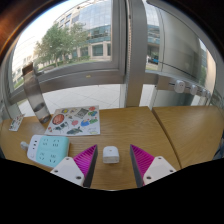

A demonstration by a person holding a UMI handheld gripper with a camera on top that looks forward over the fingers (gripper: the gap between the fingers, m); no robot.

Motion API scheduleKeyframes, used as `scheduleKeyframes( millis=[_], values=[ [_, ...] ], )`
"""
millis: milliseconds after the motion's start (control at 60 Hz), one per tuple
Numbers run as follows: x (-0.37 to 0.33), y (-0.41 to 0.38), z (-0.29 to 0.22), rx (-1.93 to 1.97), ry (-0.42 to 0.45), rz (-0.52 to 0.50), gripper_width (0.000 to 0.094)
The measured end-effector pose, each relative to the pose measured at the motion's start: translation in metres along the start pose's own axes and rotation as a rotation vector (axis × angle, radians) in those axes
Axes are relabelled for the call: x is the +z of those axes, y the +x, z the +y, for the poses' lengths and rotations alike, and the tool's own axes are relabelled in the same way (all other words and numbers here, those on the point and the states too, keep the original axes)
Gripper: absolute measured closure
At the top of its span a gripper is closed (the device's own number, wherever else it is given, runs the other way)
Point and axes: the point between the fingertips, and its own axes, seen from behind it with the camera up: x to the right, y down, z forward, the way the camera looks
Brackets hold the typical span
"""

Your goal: Unplug charger

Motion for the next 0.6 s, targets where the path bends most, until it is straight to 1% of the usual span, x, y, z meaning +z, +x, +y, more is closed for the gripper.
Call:
scheduleKeyframes(
  millis=[50,100,200,250,350,450,517,600],
  values=[
    [-0.007,-0.002,-0.010,0.008,0.027,-0.013,0.0283],
    [-0.022,-0.007,-0.028,0.027,0.077,-0.028,0.0266],
    [-0.068,-0.023,-0.069,0.048,0.217,-0.055,0.0192],
    [-0.090,-0.030,-0.086,0.055,0.295,-0.058,0.0187],
    [-0.142,-0.061,-0.101,0.038,0.399,-0.057,0.0163],
    [-0.181,-0.102,-0.076,0.046,0.426,-0.070,0.0150],
    [-0.187,-0.134,-0.051,0.045,0.410,-0.092,0.0148],
    [-0.193,-0.173,-0.005,0.031,0.372,-0.103,0.0143]
  ],
)
